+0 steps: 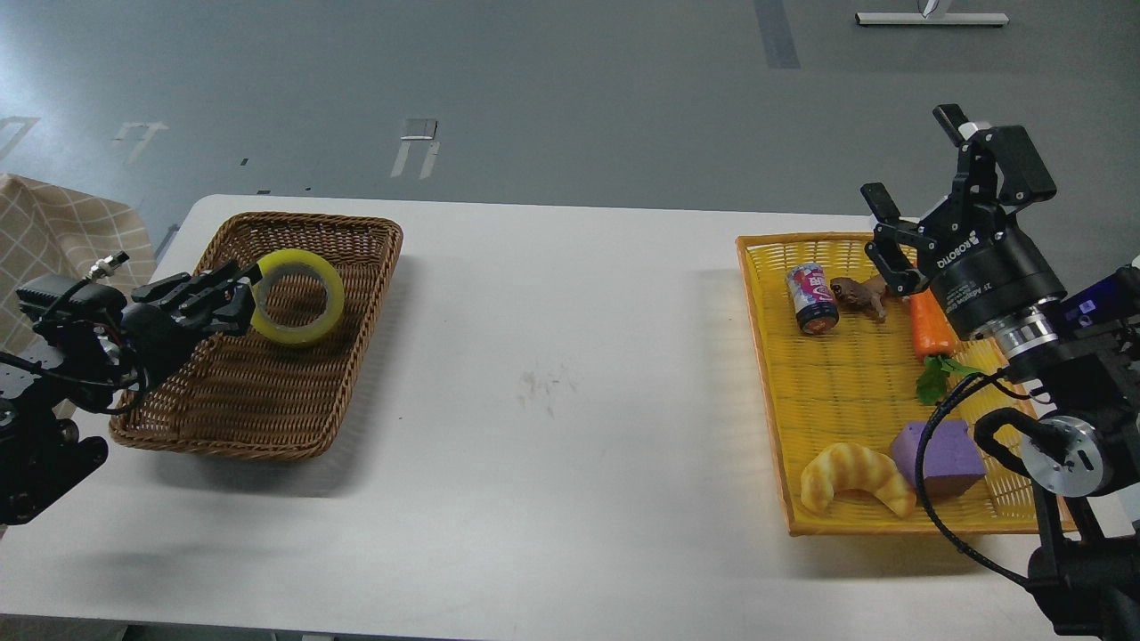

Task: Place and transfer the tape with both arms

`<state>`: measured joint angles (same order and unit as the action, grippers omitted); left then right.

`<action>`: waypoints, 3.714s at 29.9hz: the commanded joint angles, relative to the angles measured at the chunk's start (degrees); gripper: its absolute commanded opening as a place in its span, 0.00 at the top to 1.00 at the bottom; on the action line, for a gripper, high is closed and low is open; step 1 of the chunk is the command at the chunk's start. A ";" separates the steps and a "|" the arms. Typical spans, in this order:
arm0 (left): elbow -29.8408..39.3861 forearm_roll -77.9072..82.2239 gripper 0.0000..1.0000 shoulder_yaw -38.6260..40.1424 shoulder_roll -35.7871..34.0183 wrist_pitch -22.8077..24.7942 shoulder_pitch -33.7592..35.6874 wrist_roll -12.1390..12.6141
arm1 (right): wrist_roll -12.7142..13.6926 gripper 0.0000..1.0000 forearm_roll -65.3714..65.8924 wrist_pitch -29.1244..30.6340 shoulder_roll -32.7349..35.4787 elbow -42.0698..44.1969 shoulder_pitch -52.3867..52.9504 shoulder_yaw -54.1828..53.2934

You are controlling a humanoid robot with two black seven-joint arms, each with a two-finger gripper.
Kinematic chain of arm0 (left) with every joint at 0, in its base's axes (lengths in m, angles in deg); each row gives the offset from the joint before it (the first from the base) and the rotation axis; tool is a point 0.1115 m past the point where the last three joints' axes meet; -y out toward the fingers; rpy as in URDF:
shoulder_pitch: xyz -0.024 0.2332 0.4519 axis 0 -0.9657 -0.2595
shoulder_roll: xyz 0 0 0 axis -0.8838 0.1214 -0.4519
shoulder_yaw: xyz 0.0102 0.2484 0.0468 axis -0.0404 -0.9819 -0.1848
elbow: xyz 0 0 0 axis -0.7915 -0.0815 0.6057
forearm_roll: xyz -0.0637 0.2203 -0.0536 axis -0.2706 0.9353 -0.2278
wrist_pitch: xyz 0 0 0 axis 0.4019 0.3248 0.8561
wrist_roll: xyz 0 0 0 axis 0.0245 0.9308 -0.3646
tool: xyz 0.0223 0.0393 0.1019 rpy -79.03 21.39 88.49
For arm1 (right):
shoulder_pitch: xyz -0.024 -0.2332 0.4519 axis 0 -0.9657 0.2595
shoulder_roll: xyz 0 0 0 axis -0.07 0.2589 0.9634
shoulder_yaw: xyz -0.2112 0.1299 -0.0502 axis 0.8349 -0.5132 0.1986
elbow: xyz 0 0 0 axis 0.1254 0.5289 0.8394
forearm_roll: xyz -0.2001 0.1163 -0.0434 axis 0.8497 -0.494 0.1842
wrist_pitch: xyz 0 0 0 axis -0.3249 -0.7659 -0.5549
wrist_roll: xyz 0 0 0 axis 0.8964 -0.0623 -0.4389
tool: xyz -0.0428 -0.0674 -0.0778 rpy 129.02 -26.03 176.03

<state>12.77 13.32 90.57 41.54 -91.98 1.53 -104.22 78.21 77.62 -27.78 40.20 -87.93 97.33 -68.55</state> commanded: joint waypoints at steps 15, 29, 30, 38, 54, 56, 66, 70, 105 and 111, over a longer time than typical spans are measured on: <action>0.93 -20.07 0.02 0.43 2.19 -0.04 5.88 -1.59 | -0.08 0.00 -0.08 -0.01 0.00 -0.35 -0.28 -0.18; 8.84 -53.20 0.02 1.23 4.04 18.58 24.70 8.03 | -0.08 0.00 0.09 -0.10 0.09 -0.08 0.34 -0.26; 9.01 -55.83 0.02 1.23 4.05 20.77 25.84 8.82 | -0.08 0.00 0.18 -0.10 0.09 0.00 0.51 -0.26; 14.99 -60.87 0.02 7.91 4.13 37.49 28.31 10.85 | 0.01 0.00 0.09 -0.10 0.53 0.09 1.75 -0.26; 31.68 -61.75 0.02 32.50 10.98 37.85 5.75 13.05 | -0.17 0.00 -0.08 0.26 0.53 -0.08 9.65 0.00; 33.78 -61.57 0.02 34.09 11.34 37.75 2.75 12.96 | -0.26 0.00 -0.08 0.52 0.36 0.01 9.57 0.09; 37.66 -61.74 0.02 36.47 7.48 41.97 1.50 21.82 | -0.43 0.00 -0.17 1.31 0.71 0.01 9.48 2.55; 39.07 -61.75 0.02 41.11 11.32 43.38 0.89 22.72 | -0.61 0.00 -0.17 3.42 0.62 -0.34 10.44 2.11; 40.48 -61.39 0.02 46.93 20.66 43.02 -5.97 22.71 | -0.79 0.00 -0.26 3.33 -1.23 -2.45 10.18 2.02; 40.48 -61.39 0.02 47.02 20.74 42.94 -5.97 22.71 | -0.79 0.00 -0.26 3.33 -1.05 -2.89 10.10 1.93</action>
<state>53.25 -48.06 137.55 62.22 -49.01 -4.50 -81.50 77.42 77.36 -24.45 39.05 -90.75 107.44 -66.52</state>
